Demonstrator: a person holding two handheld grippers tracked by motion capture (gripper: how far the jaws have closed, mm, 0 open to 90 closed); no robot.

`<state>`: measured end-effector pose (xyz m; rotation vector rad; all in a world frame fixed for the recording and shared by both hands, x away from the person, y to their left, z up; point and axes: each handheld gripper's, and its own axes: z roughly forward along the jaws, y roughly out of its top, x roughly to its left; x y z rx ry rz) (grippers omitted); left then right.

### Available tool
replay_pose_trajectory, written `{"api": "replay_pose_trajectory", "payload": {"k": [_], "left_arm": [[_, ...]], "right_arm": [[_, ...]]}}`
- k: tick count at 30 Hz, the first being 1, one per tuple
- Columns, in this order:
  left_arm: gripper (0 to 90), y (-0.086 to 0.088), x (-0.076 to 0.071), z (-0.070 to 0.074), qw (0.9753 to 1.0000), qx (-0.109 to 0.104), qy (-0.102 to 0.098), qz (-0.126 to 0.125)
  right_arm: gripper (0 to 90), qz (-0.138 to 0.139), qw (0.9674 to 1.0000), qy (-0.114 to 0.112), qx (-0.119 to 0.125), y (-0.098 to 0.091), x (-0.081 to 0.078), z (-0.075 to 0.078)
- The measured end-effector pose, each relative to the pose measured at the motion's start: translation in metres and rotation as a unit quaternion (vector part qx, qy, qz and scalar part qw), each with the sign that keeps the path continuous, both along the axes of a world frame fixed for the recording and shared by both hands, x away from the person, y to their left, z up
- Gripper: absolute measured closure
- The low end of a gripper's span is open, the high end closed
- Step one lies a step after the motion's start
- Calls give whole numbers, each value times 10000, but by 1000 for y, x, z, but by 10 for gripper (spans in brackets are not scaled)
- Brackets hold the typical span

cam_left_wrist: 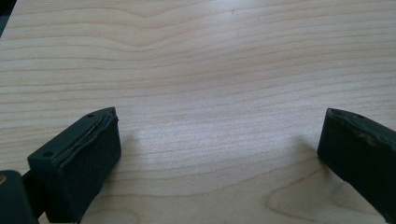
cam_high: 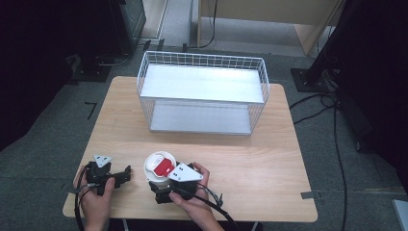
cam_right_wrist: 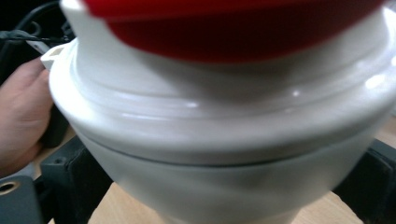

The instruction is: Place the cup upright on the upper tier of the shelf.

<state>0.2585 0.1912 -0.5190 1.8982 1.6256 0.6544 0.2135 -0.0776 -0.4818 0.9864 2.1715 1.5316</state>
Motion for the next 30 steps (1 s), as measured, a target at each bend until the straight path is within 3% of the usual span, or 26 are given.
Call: {"api": "replay_pose_trajectory", "payload": {"k": [4,9,14,23,30], "left_arm": [[0,0,0,0,10000,0,1,1],[0,0,0,0,10000,0,2,1],[0,0,0,0,10000,-6,1,4],[0,0,0,0,10000,-6,2,4],[0,0,0,0,10000,-1,1,0]], "right_arm": [[12,28,9999,29,134,1,0,-1],[36,-11,10000,-45,11,2,0,0],[47,-88,9999,53,-65,7,3,-5],[91,-120,9999,27,-1,6,3,-7],[104,-126,9998,-168,67,4,1,-11]]}}
